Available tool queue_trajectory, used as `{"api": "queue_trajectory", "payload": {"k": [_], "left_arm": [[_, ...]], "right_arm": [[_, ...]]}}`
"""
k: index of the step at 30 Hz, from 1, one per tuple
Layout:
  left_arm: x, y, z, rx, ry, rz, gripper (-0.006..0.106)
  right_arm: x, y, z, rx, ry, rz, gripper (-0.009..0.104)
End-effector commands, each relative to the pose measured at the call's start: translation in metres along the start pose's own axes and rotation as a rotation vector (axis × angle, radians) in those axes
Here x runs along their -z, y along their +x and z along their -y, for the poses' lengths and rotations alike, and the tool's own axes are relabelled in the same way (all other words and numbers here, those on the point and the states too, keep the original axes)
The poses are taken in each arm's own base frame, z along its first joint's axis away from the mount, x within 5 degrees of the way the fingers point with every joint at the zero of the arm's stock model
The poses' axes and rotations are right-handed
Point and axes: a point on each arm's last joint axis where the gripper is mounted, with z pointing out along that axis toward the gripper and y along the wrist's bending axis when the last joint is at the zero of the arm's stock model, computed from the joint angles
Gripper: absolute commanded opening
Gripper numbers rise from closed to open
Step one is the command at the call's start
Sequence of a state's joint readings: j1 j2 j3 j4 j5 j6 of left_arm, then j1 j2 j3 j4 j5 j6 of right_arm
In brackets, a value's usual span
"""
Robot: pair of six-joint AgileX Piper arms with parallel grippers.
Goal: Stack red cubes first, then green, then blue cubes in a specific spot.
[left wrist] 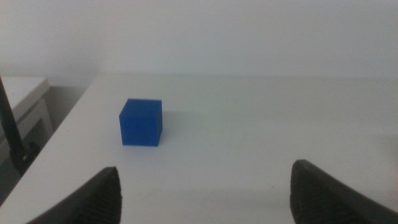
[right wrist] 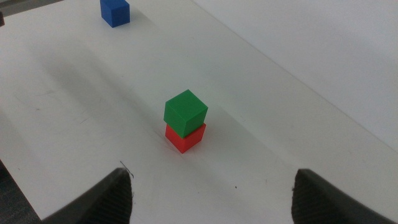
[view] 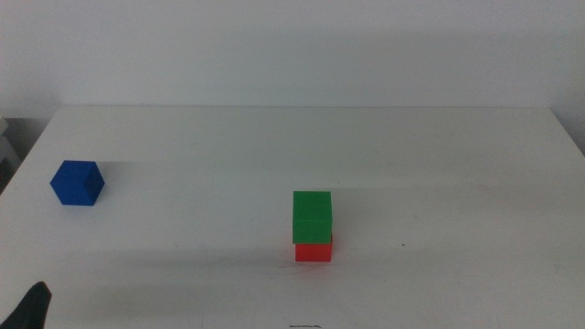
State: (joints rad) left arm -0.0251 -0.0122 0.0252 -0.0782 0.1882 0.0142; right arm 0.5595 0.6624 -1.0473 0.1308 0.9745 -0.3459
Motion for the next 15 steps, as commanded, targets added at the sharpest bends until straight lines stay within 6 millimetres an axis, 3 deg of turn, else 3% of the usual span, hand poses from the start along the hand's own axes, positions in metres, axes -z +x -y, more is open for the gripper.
{"api": "queue_trajectory", "payload": {"k": [1,5,9,15], "left_arm": [[0.002,-0.031,0.002,0.003,0.002,0.082,0.092],[-0.01,-0.09,0.006,-0.025,-0.003,-0.106,0.092],[-0.035,-0.143,0.006,-0.086,-0.035,-0.39,0.092],[-0.085,-0.172,0.005,-0.102,-0.058,-0.813,0.092]], "right_arm": [[0.004,-0.011,0.003,0.009,0.032,0.087,0.066],[0.004,-0.011,0.003,0.009,0.032,0.087,0.066],[0.004,-0.011,0.003,0.009,0.032,0.087,0.066],[0.004,-0.011,0.003,0.009,0.031,0.087,0.066]]}}
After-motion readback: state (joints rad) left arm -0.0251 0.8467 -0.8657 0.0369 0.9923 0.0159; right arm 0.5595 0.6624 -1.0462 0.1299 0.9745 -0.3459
